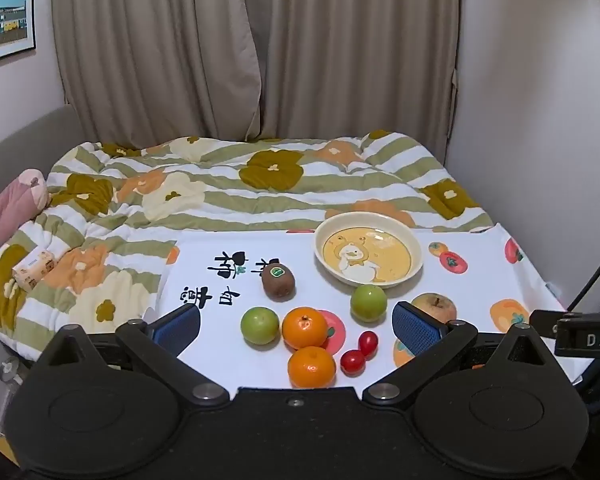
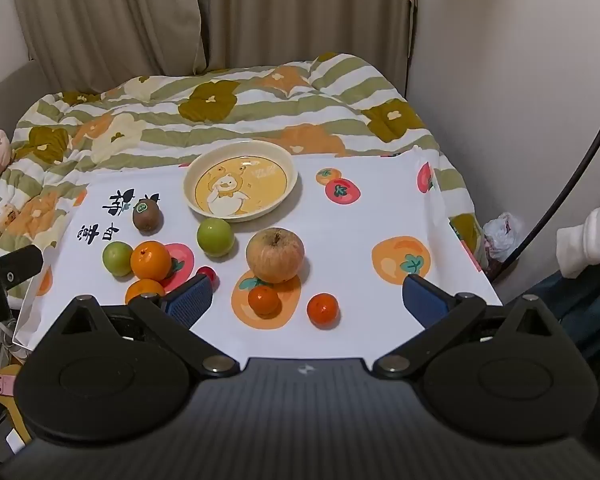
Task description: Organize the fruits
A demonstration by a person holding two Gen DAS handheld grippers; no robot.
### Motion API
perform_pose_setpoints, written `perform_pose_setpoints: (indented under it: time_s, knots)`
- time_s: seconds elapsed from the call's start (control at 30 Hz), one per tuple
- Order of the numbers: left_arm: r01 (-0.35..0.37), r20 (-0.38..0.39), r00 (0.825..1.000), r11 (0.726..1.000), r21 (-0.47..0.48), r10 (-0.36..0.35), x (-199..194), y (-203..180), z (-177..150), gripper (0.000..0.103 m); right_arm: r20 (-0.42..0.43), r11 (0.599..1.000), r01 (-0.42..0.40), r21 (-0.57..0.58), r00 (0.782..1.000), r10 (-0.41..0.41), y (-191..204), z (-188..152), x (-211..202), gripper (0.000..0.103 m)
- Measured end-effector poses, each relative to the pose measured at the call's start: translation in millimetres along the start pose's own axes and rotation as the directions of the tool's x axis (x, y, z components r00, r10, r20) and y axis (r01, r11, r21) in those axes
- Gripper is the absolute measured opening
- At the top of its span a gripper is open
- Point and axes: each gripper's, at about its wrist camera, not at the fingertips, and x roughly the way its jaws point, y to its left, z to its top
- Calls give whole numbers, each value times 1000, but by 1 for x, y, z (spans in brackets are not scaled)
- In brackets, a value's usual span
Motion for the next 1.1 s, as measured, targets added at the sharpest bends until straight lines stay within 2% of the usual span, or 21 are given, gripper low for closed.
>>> perform_pose_setpoints:
  time_s: [0.23, 0.67, 1.1]
  knots:
    - [19, 17, 1000, 1000, -20, -18, 0, 3, 0, 103, -5, 1000, -13, 0, 1000, 13, 1, -1, 0, 103]
    - [9, -28, 1000, 1000, -7, -9, 6, 8, -1, 103, -35, 999, -33, -15, 999, 33, 12, -3, 9, 103]
    - [13, -31, 999, 1000, 0, -13, 8, 10, -5, 103, -38, 999, -34, -14, 999, 34, 13, -2, 12, 103]
